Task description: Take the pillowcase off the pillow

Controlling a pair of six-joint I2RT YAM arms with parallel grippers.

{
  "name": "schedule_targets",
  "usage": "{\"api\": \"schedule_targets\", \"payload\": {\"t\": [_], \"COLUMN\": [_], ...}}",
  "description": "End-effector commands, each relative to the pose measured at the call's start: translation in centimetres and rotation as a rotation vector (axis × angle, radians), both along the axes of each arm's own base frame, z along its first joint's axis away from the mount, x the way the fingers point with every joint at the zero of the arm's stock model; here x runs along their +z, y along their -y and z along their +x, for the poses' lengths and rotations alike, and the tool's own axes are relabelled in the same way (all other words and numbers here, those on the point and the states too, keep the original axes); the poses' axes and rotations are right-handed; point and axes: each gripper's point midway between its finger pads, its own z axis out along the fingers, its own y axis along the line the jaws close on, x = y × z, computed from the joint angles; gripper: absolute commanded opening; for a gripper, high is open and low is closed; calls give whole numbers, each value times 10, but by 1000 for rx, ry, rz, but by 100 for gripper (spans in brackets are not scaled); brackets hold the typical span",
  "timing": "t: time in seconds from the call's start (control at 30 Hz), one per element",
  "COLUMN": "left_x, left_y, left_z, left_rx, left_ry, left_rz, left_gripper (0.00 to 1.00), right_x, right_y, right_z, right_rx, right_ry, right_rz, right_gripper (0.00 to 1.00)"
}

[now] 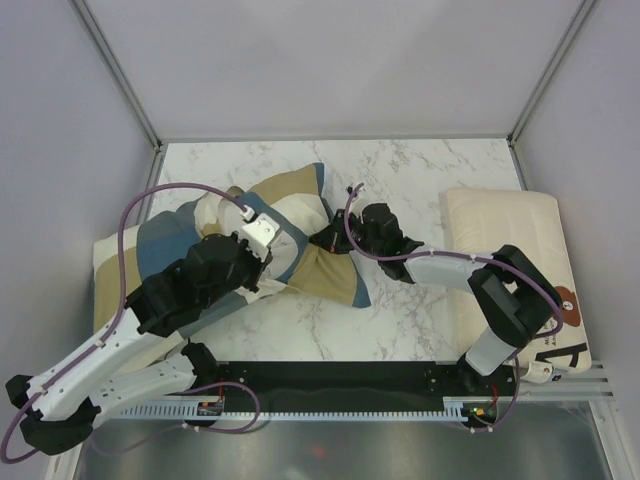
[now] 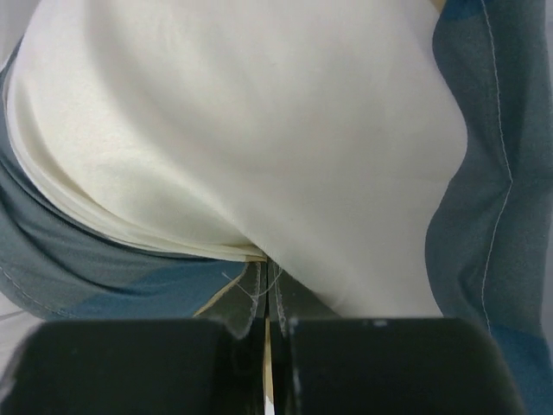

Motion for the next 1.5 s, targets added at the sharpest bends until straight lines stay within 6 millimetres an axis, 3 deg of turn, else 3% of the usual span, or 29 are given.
{"api": "schedule_targets", "payload": {"t": [0.0,0.17,0.33,0.43,0.6,0.63,0.7,0.73,0.77,0.87,0.97,1.03,1.2,1.47], "left_x": [124,147,155,145,101,99,91,94,96,88,70,58,30,-31], "left_y": [-3,-11,-11,-7,20,24,36,41,46,61,68,70,71,71], "left_z": [-32,-51,-61,-55,-23,-15,-5,-1,2,13,21,23,24,34], "left_rx": [-89,-135,-174,-158,-106,-91,-86,-93,-103,-118,-111,-102,-89,-9], "left_ry": [171,178,165,147,60,64,46,57,67,66,50,37,-11,-55], "left_rz": [-362,-423,-450,-424,-296,-282,-248,-258,-256,-223,-169,-146,-80,145], "left_gripper": [2,2,2,2,2,3,22,32,58,80,93,100,100,100], "right_x": [-97,-104,-104,-93,-76,-62,-54,-37,-31,3,31,43,50,59], "right_y": [111,121,129,119,92,84,75,61,54,32,18,14,12,12], "right_z": [60,77,85,78,43,37,21,8,0,-27,-46,-54,-57,-59], "right_rx": [-395,-419,-426,-378,-263,-246,-212,-175,-159,-104,-65,-51,-49,-57], "right_ry": [-124,-141,-146,-130,-52,-20,8,48,64,123,162,179,196,211], "right_rz": [-392,-410,-417,-381,-365,-339,-321,-287,-272,-201,-146,-135,-152,-130], "right_gripper": [0,0,0,0,0,0,0,0,0,0,0,0,0,0]}}
